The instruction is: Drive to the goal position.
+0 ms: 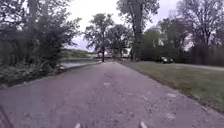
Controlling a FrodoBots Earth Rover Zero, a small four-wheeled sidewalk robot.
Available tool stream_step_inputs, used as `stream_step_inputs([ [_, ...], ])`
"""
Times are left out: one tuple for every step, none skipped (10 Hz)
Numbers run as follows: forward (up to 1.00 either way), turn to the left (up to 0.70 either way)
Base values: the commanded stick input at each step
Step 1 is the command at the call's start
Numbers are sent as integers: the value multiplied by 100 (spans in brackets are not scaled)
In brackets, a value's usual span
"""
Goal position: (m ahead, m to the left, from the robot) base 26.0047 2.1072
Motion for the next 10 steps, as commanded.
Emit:
stream_step_inputs([
  [70,0],
  [70,0],
  [70,0],
  [70,0],
  [70,0],
  [70,0],
  [70,0],
  [70,0],
  [70,0],
  [70,0],
])
